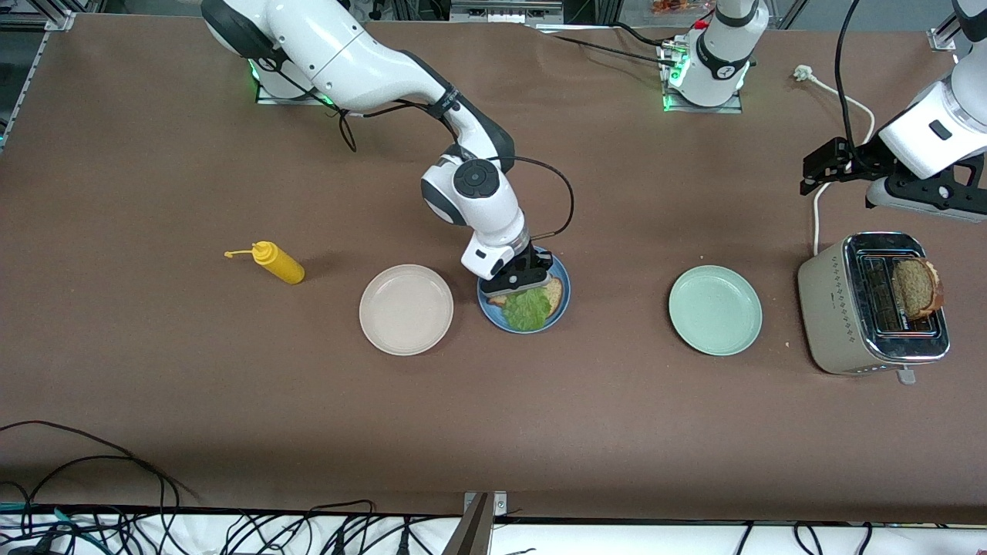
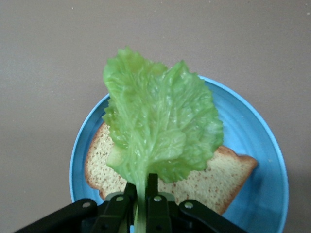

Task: Make sandwich in blue plate with both arms
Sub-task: 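Lower the lettuce onto the bread and open the right gripper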

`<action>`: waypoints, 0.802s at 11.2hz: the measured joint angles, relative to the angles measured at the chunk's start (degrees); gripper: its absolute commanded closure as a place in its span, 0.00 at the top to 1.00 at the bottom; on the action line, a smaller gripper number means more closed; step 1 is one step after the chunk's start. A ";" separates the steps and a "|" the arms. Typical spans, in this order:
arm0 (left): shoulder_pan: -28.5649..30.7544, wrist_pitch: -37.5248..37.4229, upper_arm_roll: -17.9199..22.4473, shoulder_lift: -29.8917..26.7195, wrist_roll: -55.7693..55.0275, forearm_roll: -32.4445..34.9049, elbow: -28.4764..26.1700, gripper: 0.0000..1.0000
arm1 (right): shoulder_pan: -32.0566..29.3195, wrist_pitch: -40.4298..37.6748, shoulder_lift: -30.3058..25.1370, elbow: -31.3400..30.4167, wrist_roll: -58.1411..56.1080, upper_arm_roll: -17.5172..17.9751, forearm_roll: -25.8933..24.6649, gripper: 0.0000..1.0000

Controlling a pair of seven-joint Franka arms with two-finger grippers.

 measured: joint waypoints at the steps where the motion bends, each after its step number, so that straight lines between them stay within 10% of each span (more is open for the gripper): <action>1: 0.00 0.00 0.00 0.00 0.00 0.00 0.00 1.00 | 0.01 0.00 0.00 0.00 0.12 0.00 0.02 1.00; 9: -0.04 0.00 -0.06 0.00 0.00 0.00 0.00 1.00 | 0.06 -2.86 -0.27 0.77 0.37 -0.05 0.02 1.00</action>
